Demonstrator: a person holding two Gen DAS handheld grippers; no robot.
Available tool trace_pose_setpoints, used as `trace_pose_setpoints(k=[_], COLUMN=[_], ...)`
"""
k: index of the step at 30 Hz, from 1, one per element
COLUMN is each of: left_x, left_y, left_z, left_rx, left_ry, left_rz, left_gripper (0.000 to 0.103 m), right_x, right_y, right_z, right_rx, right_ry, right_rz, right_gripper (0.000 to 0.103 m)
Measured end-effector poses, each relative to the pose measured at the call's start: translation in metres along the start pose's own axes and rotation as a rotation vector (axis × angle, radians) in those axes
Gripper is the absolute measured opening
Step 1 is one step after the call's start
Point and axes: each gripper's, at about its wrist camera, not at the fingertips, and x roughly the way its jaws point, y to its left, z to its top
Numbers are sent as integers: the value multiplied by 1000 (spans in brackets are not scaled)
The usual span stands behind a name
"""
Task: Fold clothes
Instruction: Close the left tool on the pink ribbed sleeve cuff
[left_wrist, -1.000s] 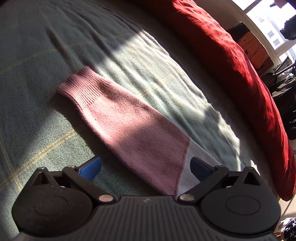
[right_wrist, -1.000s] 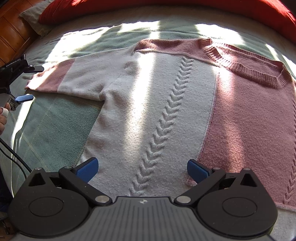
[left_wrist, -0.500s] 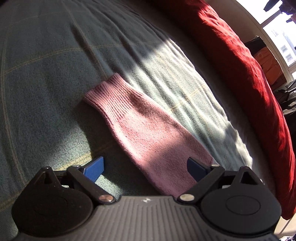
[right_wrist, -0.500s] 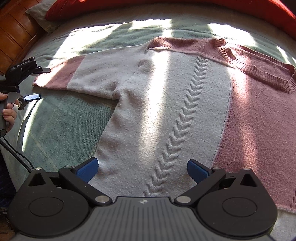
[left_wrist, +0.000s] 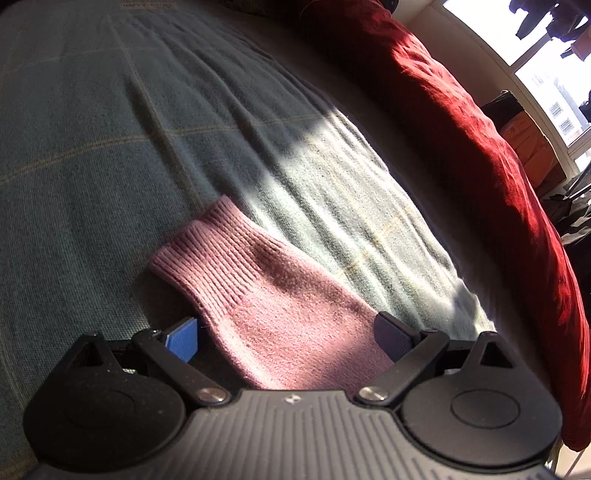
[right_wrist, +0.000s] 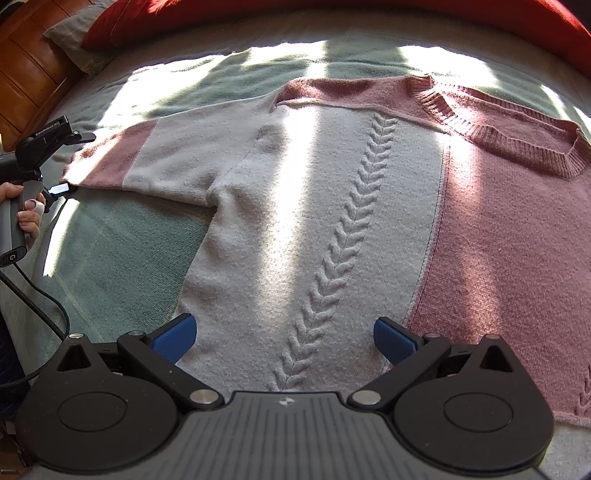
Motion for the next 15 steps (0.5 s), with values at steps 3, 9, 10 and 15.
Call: trace_pose_setpoints(k=[3, 9, 10, 15], left_x=[-3, -14, -13, 6], left_y=[5, 29, 30, 29], left_z=[2, -16, -16, 7], left_rx=[-33, -124, -131, -144], left_ry=[-20, -1, -3, -44], left_rz=[-55, -186, -192, -199], left_gripper=[95, 86, 86, 85], right_x=[0, 1, 1, 4], right_y=[2, 4, 4, 6], right_z=[1, 2, 2, 4], right_rx=[-10, -3, -2, -3], right_ry=[-10, -14, -13, -14], right_rz=[4, 21, 21, 19], right_gripper=[103, 103, 103, 103])
